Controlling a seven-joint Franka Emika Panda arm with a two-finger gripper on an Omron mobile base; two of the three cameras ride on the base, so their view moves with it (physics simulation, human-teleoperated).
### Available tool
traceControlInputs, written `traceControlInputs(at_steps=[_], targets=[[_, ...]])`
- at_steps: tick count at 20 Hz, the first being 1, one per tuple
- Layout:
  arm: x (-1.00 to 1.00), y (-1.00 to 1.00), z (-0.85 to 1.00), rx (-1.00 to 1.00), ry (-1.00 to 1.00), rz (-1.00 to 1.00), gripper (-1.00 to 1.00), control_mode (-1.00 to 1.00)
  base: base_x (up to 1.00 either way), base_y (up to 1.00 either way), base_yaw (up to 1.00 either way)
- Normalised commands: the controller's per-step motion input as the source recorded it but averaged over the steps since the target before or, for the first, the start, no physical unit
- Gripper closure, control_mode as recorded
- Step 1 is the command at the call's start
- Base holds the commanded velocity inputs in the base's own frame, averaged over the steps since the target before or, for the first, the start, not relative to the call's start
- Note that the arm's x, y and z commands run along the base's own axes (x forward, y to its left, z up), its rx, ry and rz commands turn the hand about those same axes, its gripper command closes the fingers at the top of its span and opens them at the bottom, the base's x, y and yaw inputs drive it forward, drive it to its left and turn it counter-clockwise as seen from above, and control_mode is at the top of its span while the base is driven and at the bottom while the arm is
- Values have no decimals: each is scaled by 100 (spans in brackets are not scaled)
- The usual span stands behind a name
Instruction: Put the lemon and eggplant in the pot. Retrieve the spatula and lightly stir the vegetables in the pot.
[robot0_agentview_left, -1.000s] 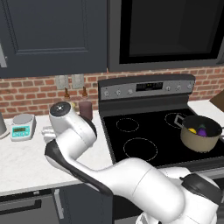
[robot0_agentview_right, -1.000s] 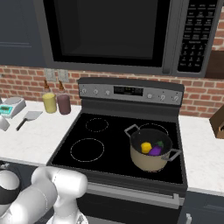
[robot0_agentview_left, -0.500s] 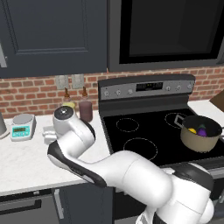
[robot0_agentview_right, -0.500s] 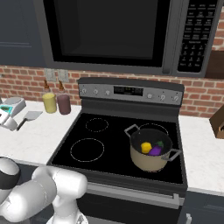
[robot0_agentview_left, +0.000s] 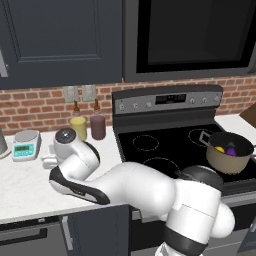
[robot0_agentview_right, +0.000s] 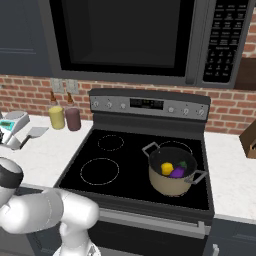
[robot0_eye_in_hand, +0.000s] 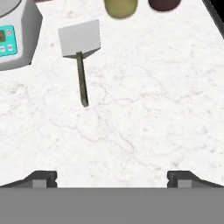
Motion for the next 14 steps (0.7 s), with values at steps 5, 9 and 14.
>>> traceControlInputs(at_steps=[5,9,14], targets=[[17,8,-17,-3,-5,0,-100,-100,0,0,0],[18,0,-14,-5,-4,0,-100,-100,0,0,0],[19,0,-21,-5,0,0,-100,-100,0,0,0]])
